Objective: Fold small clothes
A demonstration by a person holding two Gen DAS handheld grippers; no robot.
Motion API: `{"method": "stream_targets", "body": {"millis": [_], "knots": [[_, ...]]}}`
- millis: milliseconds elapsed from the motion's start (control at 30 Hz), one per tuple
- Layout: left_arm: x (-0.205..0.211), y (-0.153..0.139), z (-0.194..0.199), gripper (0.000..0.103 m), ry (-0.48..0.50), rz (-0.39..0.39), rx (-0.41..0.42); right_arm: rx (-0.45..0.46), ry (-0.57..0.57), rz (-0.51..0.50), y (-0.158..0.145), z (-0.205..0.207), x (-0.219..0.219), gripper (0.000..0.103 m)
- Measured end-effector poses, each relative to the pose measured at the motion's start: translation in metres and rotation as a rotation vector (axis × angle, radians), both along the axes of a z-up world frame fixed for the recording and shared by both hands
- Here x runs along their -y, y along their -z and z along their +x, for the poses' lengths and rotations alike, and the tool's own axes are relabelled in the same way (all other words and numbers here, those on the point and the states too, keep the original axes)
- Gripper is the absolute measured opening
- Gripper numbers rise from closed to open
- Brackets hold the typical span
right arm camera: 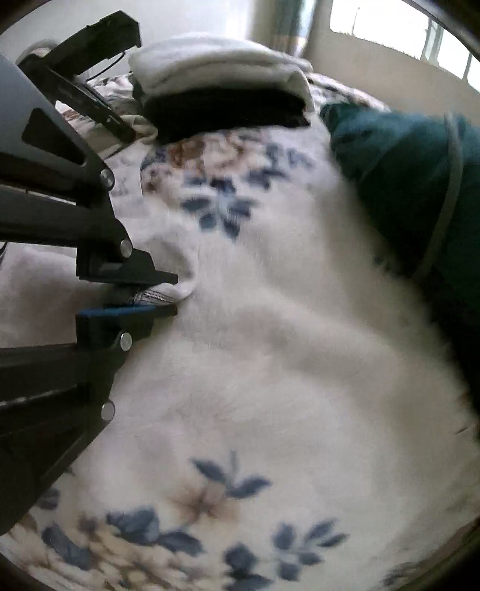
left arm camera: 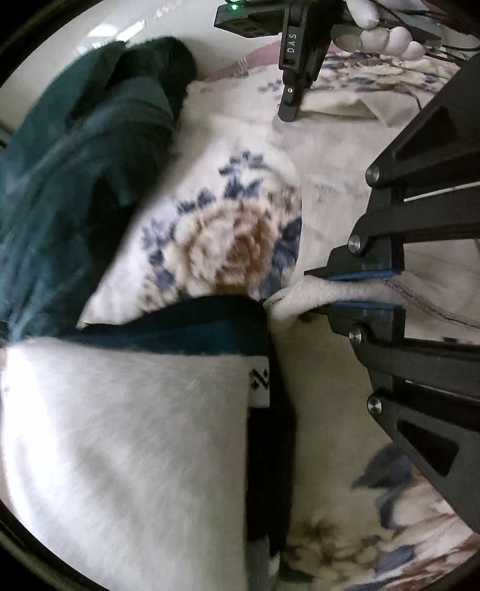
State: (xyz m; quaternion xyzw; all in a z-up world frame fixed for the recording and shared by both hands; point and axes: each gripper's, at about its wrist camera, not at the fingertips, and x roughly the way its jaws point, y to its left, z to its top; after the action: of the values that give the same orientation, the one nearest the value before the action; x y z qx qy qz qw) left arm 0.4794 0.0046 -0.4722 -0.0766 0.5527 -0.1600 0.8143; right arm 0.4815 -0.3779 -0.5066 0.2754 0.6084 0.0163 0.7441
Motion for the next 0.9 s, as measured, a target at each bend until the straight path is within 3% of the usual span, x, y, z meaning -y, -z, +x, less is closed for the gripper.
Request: {"method": "stream_targets", "body": {"millis": [233, 433, 500, 667, 767, 800, 900], "knots": [[-0.032, -0.081, -0.063, 0.007, 0.002, -0.124, 0.167, 0.207, -0.054, 0.035, -0.082, -0.073, -0.006, 0.008], [-0.067, -0.095, -0.145, 0.007, -0.022, -0.213, 0.145, 0.247, -0.097, 0.092, -0.114, -0.172, -0.007, 0.008], [-0.072, -0.082, -0.169, 0.008, -0.007, -0.230, 0.108, 0.222, -0.114, 0.096, -0.108, -0.206, -0.007, 0.008], [-0.087, -0.025, -0.215, 0.018, 0.009, -0.193, -0.117, 0.065, -0.177, 0.086, -0.070, -0.265, -0.003, 0.012], [-0.110, -0.019, -0.237, 0.028, -0.058, -0.232, -0.189, -0.060, -0.178, 0.086, -0.050, -0.282, 0.004, 0.021], [-0.118, -0.021, -0.241, 0.031, -0.089, -0.246, -0.199, -0.062, -0.169, 0.078, -0.052, -0.287, 0.008, 0.022], [-0.137, -0.023, -0.243, 0.036, -0.197, -0.301, -0.241, -0.046, -0.091, 0.107, -0.062, -0.294, 0.023, 0.039]]}}
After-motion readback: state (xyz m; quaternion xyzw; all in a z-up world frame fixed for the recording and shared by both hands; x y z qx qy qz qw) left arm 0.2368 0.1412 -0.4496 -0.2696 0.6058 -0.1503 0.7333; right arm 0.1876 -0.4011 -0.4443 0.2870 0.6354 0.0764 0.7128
